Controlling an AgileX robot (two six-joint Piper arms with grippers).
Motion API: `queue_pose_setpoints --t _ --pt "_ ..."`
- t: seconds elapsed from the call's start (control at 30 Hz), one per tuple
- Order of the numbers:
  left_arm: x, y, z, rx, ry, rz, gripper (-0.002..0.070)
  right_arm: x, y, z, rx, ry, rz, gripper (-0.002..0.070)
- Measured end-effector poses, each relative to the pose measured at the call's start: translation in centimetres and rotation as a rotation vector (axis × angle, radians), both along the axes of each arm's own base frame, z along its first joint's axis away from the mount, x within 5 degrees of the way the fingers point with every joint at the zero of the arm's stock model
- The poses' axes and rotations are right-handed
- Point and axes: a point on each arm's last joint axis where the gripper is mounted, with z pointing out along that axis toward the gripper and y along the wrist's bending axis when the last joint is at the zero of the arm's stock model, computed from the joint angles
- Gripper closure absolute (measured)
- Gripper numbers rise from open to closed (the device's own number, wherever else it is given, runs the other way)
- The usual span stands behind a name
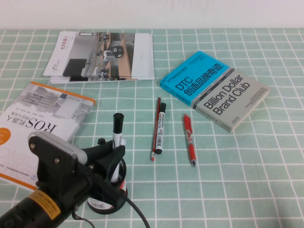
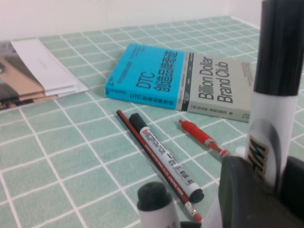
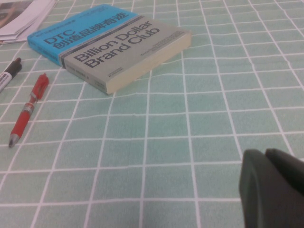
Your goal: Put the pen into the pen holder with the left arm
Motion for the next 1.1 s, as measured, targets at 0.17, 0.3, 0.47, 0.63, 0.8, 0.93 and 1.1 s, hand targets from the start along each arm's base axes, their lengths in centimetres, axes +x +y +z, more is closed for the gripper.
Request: queue_pose_setpoints --t 0.17,0.3,0.47,0.63,0.8,0.93,1.1 --pt "0.0 0.0 0.0 -0.007 0.008 0.003 0.0552 0.0 0.0 0.0 0.000 0.000 0.000 0.0696" --pt "0.0 0.0 -0.1 -0.008 0.018 0.007 0.0400 0.0 0.0 0.0 0.000 0.000 0.000 0.0696" --pt "0.0 0.0 -0.1 -0.009 0.020 0.010 0.0262 0.0 0.0 0.0 0.000 0.000 0.000 0.0696" --pt "-0.4 0.4 0.7 -0.010 0.018 0.007 0.0318 0.0 0.0 0.0 0.000 0.000 0.000 0.0696" --pt "-2.2 1.9 3.2 -0.026 -0.001 -0.003 0.0599 0.0 0.0 0.0 0.000 0.000 0.000 0.0696" --pt "-4.3 3.8 5.2 -0.053 -0.002 0.000 0.0659 0.0 0.0 0.0 0.000 0.000 0.000 0.0696" --pt "-7.2 6.3 7.0 -0.121 -0.022 -0.002 0.0674 0.0 0.0 0.0 0.000 0.000 0.000 0.0696"
